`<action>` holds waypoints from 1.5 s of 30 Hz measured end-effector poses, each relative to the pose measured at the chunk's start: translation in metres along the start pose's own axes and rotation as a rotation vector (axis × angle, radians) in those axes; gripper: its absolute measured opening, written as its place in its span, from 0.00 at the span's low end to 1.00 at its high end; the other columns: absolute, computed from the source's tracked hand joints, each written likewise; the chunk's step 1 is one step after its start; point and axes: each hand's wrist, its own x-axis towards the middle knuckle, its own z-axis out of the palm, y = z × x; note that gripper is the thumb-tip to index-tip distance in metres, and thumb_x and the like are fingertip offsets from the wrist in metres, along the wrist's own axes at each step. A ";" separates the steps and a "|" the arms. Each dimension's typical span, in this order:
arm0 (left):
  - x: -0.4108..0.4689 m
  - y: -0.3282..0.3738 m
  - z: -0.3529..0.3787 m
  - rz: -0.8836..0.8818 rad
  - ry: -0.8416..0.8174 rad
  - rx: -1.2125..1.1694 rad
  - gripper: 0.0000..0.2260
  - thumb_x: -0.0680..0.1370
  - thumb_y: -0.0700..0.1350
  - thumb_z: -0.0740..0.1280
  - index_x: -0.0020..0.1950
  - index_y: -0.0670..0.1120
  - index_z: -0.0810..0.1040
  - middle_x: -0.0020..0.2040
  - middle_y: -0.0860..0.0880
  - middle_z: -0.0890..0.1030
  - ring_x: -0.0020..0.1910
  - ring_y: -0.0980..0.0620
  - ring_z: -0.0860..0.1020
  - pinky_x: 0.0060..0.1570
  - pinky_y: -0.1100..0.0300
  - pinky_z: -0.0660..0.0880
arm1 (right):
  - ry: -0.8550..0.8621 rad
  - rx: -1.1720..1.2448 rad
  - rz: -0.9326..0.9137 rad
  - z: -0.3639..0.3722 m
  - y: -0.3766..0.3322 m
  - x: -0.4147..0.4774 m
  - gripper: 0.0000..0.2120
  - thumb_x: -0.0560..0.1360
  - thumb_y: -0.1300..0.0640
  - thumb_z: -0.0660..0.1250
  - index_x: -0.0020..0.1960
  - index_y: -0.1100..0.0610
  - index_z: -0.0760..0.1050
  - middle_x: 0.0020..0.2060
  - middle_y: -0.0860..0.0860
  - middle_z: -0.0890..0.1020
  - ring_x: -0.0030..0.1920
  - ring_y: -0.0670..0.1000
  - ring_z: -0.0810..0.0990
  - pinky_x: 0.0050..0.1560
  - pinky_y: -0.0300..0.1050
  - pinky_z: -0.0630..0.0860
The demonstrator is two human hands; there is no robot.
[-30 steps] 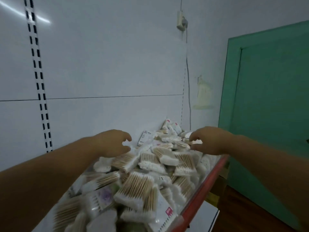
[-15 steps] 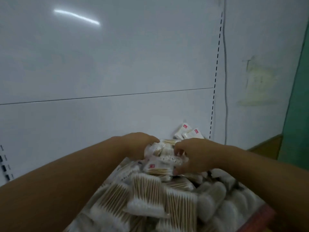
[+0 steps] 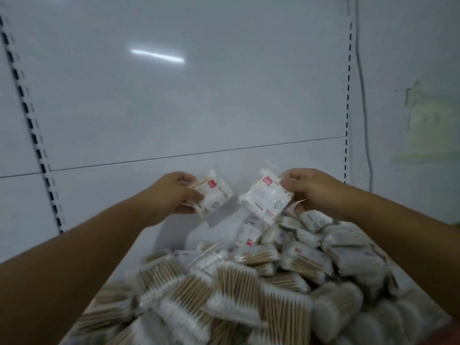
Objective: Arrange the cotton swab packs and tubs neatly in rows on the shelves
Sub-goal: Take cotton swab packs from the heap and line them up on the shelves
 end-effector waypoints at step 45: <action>-0.447 -0.092 -0.188 0.006 0.674 -0.605 0.25 0.64 0.43 0.69 0.61 0.45 0.74 0.49 0.43 0.85 0.42 0.45 0.85 0.32 0.55 0.80 | -0.270 0.238 -0.519 0.446 -0.088 -0.236 0.08 0.74 0.55 0.69 0.47 0.41 0.79 0.61 0.35 0.75 0.59 0.37 0.75 0.55 0.31 0.72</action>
